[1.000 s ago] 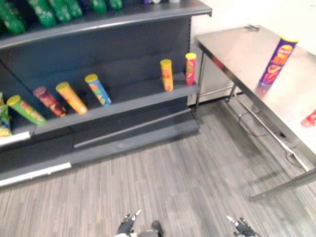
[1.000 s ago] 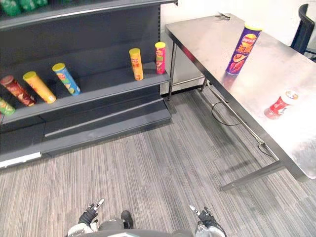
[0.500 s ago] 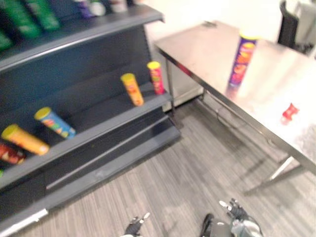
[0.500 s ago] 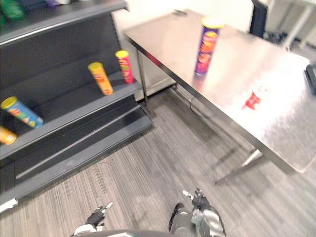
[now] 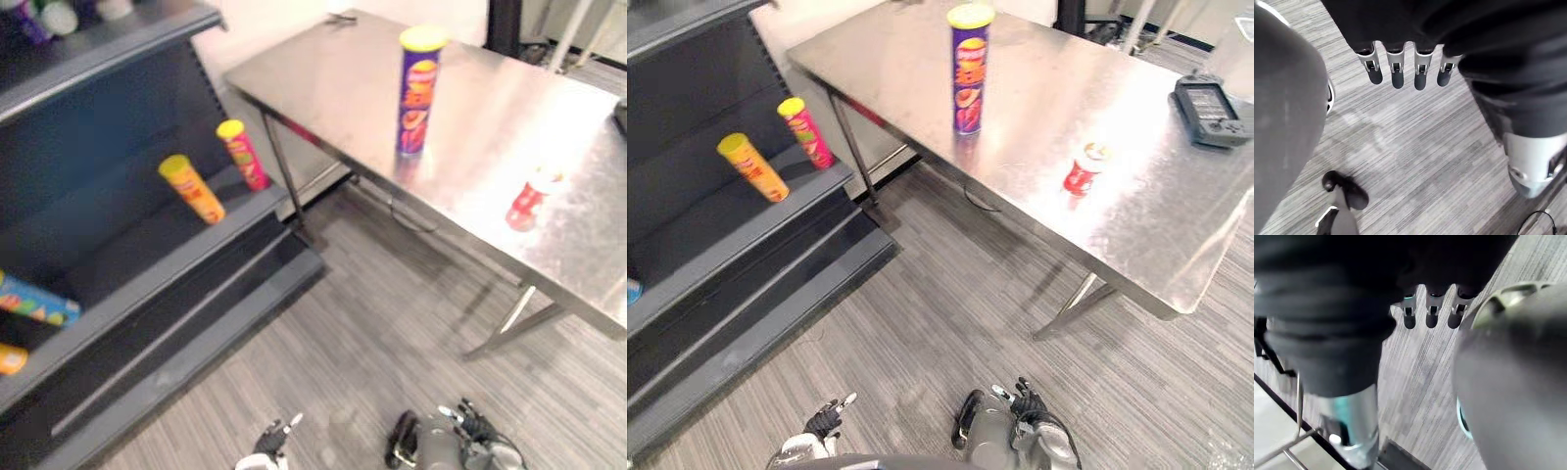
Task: Put the gum and the chips on the shelf.
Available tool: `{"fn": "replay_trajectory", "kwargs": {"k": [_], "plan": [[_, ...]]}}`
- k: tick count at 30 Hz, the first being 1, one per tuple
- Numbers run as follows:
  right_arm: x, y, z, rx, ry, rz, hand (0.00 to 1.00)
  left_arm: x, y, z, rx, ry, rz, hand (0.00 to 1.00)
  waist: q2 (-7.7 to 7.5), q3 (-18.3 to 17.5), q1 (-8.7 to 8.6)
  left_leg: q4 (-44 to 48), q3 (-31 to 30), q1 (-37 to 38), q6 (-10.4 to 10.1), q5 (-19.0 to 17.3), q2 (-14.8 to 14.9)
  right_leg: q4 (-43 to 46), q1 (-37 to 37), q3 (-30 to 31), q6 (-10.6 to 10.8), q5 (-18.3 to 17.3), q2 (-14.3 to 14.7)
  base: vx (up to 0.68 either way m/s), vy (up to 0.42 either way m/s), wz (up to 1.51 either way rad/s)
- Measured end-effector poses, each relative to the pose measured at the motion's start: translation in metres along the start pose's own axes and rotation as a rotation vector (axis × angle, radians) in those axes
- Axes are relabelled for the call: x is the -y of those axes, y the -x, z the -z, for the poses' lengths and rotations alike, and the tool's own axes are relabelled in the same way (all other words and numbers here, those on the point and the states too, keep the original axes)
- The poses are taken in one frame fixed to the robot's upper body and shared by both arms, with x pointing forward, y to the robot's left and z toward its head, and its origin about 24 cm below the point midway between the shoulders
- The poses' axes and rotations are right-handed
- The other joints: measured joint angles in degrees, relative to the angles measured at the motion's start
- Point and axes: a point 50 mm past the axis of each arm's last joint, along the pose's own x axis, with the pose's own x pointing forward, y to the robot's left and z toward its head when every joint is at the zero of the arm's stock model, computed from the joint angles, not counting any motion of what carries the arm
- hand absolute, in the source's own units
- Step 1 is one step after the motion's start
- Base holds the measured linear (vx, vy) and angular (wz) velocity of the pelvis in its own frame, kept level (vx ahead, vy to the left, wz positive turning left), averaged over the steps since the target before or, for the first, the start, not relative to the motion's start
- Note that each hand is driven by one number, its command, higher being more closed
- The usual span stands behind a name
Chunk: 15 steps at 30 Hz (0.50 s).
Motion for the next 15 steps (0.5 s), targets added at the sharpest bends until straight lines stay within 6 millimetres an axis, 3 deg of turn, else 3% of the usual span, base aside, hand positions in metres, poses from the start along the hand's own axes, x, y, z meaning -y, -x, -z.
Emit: {"fn": "replay_trajectory", "kwargs": {"k": [1, 3, 5, 7, 8, 10, 11, 13, 14, 15], "plan": [[0.005, 0.001, 0.004, -0.016, -0.007, 0.022, 0.00, 0.002, 0.000, 0.000, 0.007, 0.020, -0.003, 0.00, -0.25, 0.4, 0.25, 7.1, -3.8, -2.3, 0.4, 3.7, 1.1, -1.3, 1.4, 4.1, 0.0, -0.1, 1.3, 0.29, 0.025, -1.48], [0.017, 0.004, 0.007, -0.031, -0.039, 0.076, 0.00, 0.005, 0.000, -0.001, 0.024, 0.038, 0.002, 0.00, 0.15, 0.6, 0.36, 11.7, -8.5, -5.8, -0.8, -2.3, -0.1, -3.9, 3.6, 9.3, -0.3, -0.2, 2.9, 0.27, 0.132, -1.53], [0.029, 0.010, 0.017, -0.061, -0.080, 0.136, 0.00, 0.008, 0.000, -0.007, 0.062, 0.052, 0.011, 0.00, -0.18, 0.8, 0.54, 10.3, -10.8, -9.0, 0.4, -5.3, -1.6, -6.1, 6.5, 14.3, -0.1, 0.0, 4.1, 0.29, 0.176, -1.48], [0.038, 0.014, 0.022, -0.070, -0.118, 0.188, 0.00, 0.006, 0.000, -0.011, 0.086, 0.097, 0.002, 0.00, -0.75, 1.0, 1.32, 4.4, -12.8, -12.0, 0.5, -6.2, -2.4, -6.7, 7.9, 19.8, 0.3, 0.0, 4.7, 0.27, 0.271, -1.71], [0.044, 0.016, 0.022, -0.064, -0.151, 0.219, 0.00, 0.004, 0.000, -0.014, 0.102, 0.106, -0.005, 0.00, -1.10, 1.2, 1.72, -7.6, -17.7, -13.5, 0.2, -5.8, -3.7, -7.0, 8.0, 25.6, 2.4, -0.2, 5.0, 0.21, 0.344, -1.77], [0.048, 0.017, 0.022, -0.059, -0.167, 0.234, 0.00, 0.003, 0.000, -0.014, 0.102, 0.111, -0.009, 0.00, -1.12, 1.2, 1.71, -16.6, -22.0, -13.7, 0.1, -4.2, -5.0, -7.0, 8.1, 29.0, 3.9, -0.7, 4.8, 0.20, 0.372, -1.44], [0.052, 0.020, 0.025, -0.066, -0.169, 0.248, 0.00, 0.002, 0.001, -0.013, 0.100, 0.114, -0.012, 0.00, -1.00, 1.1, 1.63, -24.1, -25.7, -13.1, -0.1, -1.6, -5.7, -7.0, 8.1, 31.9, 5.7, -1.2, 4.7, 0.20, 0.425, -1.35], [0.057, 0.025, 0.032, -0.082, -0.178, 0.267, 0.00, 0.001, 0.001, -0.008, 0.079, 0.117, -0.019, 0.00, -0.41, 0.6, 1.65, -26.5, -27.6, -12.0, -3.0, 4.1, -7.1, -8.6, 9.1, 35.6, 8.5, -1.5, 3.9, 0.28, 0.503, -1.15], [0.053, 0.026, 0.038, -0.095, -0.193, 0.264, 0.00, -0.002, 0.001, -0.009, 0.080, 0.112, -0.023, 0.00, -1.33, 0.2, 1.32, -26.6, -26.1, -11.3, -2.4, 3.3, -7.9, -10.3, 10.1, 36.3, 9.0, -1.0, 2.7, 0.31, 0.411, -0.67], [0.046, 0.029, 0.049, -0.121, -0.224, 0.259, 0.00, -0.009, 0.001, -0.009, 0.078, 0.097, -0.040, 0.00, -2.78, -0.4, 1.20, -27.4, -24.1, -10.4, -2.2, 2.5, -9.0, -13.2, 11.2, 35.5, 9.3, 1.8, 1.3, 0.28, 0.325, -0.66]]}}
